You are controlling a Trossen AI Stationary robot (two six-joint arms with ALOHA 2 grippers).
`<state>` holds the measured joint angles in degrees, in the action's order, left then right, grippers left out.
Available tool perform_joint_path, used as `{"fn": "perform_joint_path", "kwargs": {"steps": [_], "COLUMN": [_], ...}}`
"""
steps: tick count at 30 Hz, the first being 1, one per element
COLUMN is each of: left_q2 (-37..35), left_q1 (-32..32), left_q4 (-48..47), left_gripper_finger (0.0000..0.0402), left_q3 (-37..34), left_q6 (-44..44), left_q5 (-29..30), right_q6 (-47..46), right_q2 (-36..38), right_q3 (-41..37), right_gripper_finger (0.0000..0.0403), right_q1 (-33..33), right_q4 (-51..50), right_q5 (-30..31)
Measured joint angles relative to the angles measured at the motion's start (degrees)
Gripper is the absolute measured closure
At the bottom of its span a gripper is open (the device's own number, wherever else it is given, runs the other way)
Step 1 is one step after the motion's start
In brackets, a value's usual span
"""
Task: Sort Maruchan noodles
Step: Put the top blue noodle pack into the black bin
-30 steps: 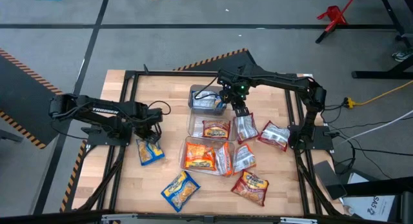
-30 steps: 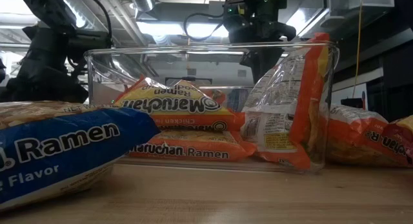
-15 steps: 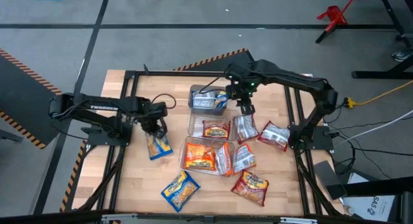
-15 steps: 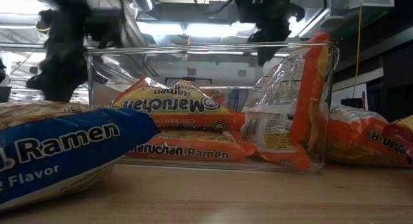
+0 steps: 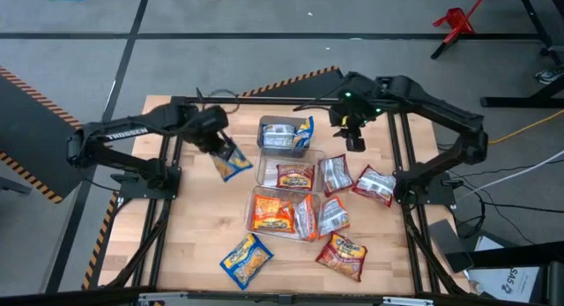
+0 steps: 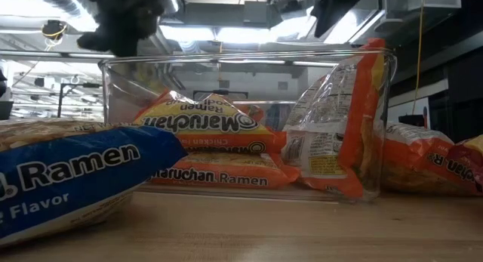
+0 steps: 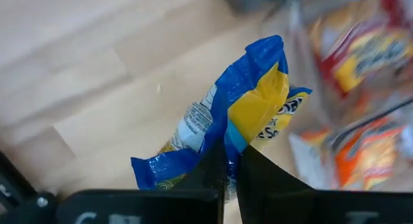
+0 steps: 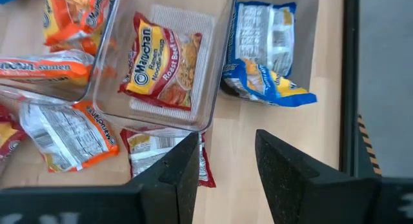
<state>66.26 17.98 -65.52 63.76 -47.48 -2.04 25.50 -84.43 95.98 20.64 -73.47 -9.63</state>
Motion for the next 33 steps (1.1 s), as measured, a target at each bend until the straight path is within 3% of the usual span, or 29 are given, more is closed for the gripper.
{"fn": "perform_joint_path", "kwargs": {"steps": [6, 14, 22, 33], "left_q2": [0.0, 1.0, 7.7, 18.4], "left_q1": [3.3, 8.9, 12.5, 12.7], "left_q4": [1.5, 20.1, 34.0, 43.2], "left_gripper_finger": [0.0394, 0.0394, 0.0394, 0.0394], "left_q3": [7.0, 8.6, 8.6, 8.6], "left_q6": [-0.4, -5.1, -9.7, -15.9], "left_q5": [3.6, 4.5, 0.9, -1.1], "right_q6": [-1.9, -3.9, -4.5, -4.5], "right_q2": [3.2, 5.7, 6.0, 6.0], "right_q3": [0.0, 0.0, 0.0, 0.0], "right_gripper_finger": [0.0265, 0.0265, 0.0265, 0.0265], "right_q1": [0.0, 0.0, 0.0, 0.0], "right_q4": [-0.2, -0.1, -0.2, -0.2], "right_q5": [0.0, 0.2, 2.4, 2.6]}}
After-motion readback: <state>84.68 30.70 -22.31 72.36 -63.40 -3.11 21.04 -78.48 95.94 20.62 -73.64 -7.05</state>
